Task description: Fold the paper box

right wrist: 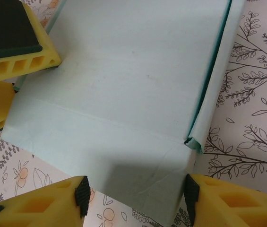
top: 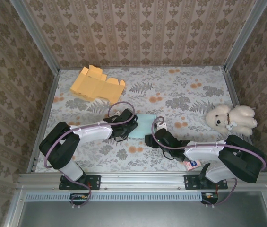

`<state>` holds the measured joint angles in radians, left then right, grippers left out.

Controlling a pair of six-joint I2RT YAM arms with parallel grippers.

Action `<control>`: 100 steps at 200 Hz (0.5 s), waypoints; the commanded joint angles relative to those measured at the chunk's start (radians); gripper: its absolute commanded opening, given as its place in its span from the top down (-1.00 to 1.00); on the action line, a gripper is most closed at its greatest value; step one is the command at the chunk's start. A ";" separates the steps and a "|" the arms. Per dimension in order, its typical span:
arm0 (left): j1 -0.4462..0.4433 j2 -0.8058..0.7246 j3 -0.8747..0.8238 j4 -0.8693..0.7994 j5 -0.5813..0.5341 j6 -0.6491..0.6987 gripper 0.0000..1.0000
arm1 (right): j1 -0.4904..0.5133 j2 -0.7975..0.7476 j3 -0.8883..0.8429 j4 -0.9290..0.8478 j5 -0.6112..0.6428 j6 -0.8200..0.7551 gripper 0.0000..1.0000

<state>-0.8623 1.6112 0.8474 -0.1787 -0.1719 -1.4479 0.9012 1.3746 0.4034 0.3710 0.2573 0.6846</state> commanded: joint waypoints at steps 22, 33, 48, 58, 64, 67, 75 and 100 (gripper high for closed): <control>0.005 0.054 -0.031 -0.095 0.013 -0.015 -0.19 | 0.006 0.009 0.008 0.051 0.008 -0.002 -0.06; 0.006 0.055 -0.033 -0.093 0.014 -0.017 -0.19 | 0.006 0.023 0.005 0.058 0.017 -0.005 -0.03; 0.005 0.058 -0.032 -0.093 0.014 -0.016 -0.19 | 0.006 0.045 -0.002 0.067 0.032 -0.009 -0.01; 0.006 0.061 -0.031 -0.091 0.015 -0.017 -0.19 | 0.007 0.050 -0.006 0.071 0.043 -0.012 0.02; 0.006 0.062 -0.030 -0.091 0.016 -0.016 -0.19 | 0.006 0.053 -0.007 0.071 0.049 -0.014 0.02; 0.006 0.062 -0.030 -0.091 0.017 -0.017 -0.19 | 0.006 0.056 -0.006 0.071 0.052 -0.015 0.02; 0.007 0.064 -0.029 -0.091 0.017 -0.017 -0.19 | 0.007 0.061 -0.009 0.072 0.058 -0.018 0.02; 0.008 0.068 -0.028 -0.091 0.018 -0.014 -0.19 | 0.006 0.080 -0.015 0.092 0.070 -0.028 0.05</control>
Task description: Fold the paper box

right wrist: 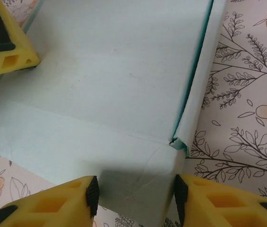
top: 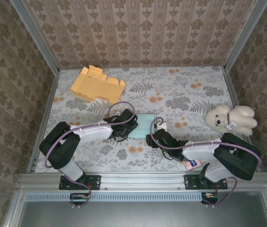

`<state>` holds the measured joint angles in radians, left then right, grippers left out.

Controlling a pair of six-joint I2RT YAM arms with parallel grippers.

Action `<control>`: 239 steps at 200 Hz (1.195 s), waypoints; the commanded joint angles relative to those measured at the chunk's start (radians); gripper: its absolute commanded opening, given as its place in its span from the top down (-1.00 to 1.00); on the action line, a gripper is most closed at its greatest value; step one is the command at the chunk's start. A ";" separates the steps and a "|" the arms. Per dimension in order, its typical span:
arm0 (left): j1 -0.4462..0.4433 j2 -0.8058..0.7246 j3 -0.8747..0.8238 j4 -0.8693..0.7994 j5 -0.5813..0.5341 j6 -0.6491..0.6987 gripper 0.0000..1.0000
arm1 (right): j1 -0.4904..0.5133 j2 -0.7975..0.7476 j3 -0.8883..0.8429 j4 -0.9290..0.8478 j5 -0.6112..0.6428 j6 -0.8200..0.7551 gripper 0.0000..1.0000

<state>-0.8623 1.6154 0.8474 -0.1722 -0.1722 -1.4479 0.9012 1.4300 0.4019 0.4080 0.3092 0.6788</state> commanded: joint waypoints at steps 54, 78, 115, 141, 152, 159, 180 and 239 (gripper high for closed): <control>0.010 0.067 -0.029 -0.096 0.022 -0.013 -0.18 | 0.007 0.068 -0.028 0.120 0.049 -0.055 0.12; 0.010 0.070 -0.029 -0.096 0.022 -0.012 -0.18 | 0.006 0.094 -0.032 0.149 0.063 -0.070 0.13; 0.014 0.079 -0.026 -0.090 0.030 -0.010 -0.18 | 0.008 0.149 -0.058 0.274 0.067 -0.120 0.19; 0.014 0.089 -0.025 -0.086 0.039 -0.007 -0.17 | 0.012 0.199 -0.074 0.360 0.105 -0.157 0.16; 0.015 0.094 -0.023 -0.083 0.043 -0.007 -0.17 | 0.020 0.226 -0.074 0.388 0.129 -0.180 0.15; 0.015 0.096 -0.021 -0.080 0.045 -0.007 -0.17 | 0.023 0.242 -0.072 0.406 0.144 -0.192 0.14; 0.016 0.102 -0.020 -0.079 0.050 -0.005 -0.16 | 0.036 0.299 -0.066 0.460 0.191 -0.223 0.14; 0.015 0.100 -0.018 -0.079 0.054 0.004 -0.16 | 0.039 0.403 -0.029 0.502 0.296 -0.265 0.08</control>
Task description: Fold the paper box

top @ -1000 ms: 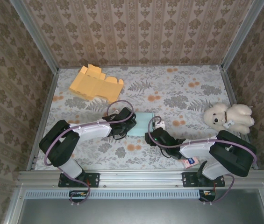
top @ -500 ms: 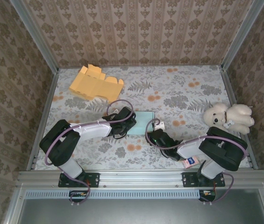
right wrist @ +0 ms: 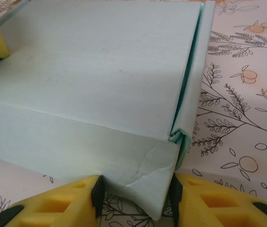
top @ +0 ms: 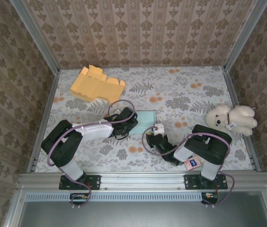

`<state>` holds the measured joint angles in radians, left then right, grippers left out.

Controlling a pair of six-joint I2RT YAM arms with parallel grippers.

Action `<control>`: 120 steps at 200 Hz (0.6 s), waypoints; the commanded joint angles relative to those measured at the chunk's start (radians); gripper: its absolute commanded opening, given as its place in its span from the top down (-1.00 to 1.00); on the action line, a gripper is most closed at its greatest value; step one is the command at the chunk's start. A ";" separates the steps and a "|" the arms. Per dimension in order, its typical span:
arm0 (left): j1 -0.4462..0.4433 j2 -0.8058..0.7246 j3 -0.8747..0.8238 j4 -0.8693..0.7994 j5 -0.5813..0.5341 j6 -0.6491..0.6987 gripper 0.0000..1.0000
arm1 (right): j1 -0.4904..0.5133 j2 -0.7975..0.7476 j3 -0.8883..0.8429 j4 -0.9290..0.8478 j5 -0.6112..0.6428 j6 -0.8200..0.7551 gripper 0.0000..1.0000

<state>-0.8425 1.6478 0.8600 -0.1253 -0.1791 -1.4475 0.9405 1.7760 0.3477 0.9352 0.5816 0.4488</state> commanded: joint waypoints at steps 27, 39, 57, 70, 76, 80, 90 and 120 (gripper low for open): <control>-0.004 0.064 -0.028 -0.128 0.061 0.010 -0.16 | -0.001 0.078 0.054 -0.038 0.052 -0.050 0.02; -0.005 0.066 -0.026 -0.126 0.063 0.013 -0.16 | -0.001 0.086 0.069 -0.050 0.064 -0.050 0.00; -0.006 0.066 -0.026 -0.126 0.067 0.016 -0.16 | -0.002 0.100 0.091 -0.060 0.075 -0.046 -0.04; -0.005 0.066 -0.025 -0.125 0.067 0.018 -0.15 | -0.003 0.105 0.112 -0.088 0.080 -0.040 -0.08; -0.005 0.066 -0.025 -0.124 0.068 0.019 -0.16 | -0.004 0.106 0.122 -0.099 0.081 -0.038 -0.09; -0.004 0.066 -0.024 -0.123 0.070 0.020 -0.15 | -0.004 0.107 0.128 -0.105 0.081 -0.038 -0.09; -0.007 0.066 -0.025 -0.120 0.069 0.024 -0.15 | -0.007 0.110 0.142 -0.123 0.083 -0.033 -0.09; -0.012 0.068 -0.023 -0.107 0.072 0.033 -0.15 | -0.031 0.114 0.178 -0.154 0.054 -0.015 -0.09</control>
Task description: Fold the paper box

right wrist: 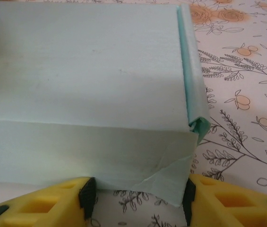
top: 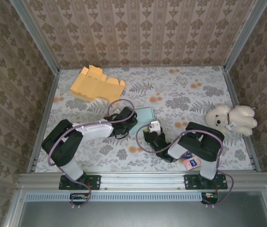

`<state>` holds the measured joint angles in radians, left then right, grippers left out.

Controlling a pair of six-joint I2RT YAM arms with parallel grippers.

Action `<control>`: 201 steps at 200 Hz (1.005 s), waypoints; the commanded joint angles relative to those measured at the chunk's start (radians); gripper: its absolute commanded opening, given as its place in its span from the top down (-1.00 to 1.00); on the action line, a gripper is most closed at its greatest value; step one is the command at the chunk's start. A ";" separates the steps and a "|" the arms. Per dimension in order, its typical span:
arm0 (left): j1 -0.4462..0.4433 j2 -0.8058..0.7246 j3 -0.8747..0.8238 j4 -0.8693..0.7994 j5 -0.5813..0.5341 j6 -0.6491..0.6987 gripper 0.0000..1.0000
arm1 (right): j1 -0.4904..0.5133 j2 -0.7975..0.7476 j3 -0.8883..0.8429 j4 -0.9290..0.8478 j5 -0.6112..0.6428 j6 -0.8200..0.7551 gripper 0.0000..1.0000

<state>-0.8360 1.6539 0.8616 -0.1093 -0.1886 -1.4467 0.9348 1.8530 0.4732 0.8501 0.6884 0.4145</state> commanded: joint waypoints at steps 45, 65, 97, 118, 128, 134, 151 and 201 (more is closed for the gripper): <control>-0.027 0.077 -0.015 -0.103 0.096 0.043 -0.15 | -0.045 0.076 0.106 -0.041 -0.122 0.021 -0.11; -0.028 0.087 -0.011 -0.096 0.111 0.046 -0.16 | -0.051 0.084 0.108 -0.006 -0.170 0.033 -0.12; -0.027 0.073 -0.015 -0.099 0.113 0.049 -0.15 | -0.080 0.033 0.085 -0.019 -0.260 0.075 -0.16; -0.029 0.045 -0.016 -0.108 0.108 0.054 -0.16 | -0.128 -0.012 0.071 -0.072 -0.371 0.120 -0.18; -0.028 0.029 -0.016 -0.116 0.103 0.056 -0.17 | -0.154 -0.031 0.070 -0.113 -0.419 0.143 -0.18; -0.029 0.020 -0.015 -0.121 0.102 0.056 -0.19 | -0.167 -0.042 0.068 -0.133 -0.443 0.154 -0.18; -0.029 -0.008 -0.014 -0.139 0.090 0.061 -0.26 | -0.197 -0.080 0.046 -0.154 -0.488 0.171 -0.18; -0.038 -0.129 0.010 -0.224 0.000 0.137 -0.35 | -0.296 -0.211 0.034 -0.344 -0.617 0.216 -0.13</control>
<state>-0.8673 1.5993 0.8715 -0.2241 -0.1532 -1.3876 0.6796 1.7054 0.5228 0.6498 0.1894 0.5812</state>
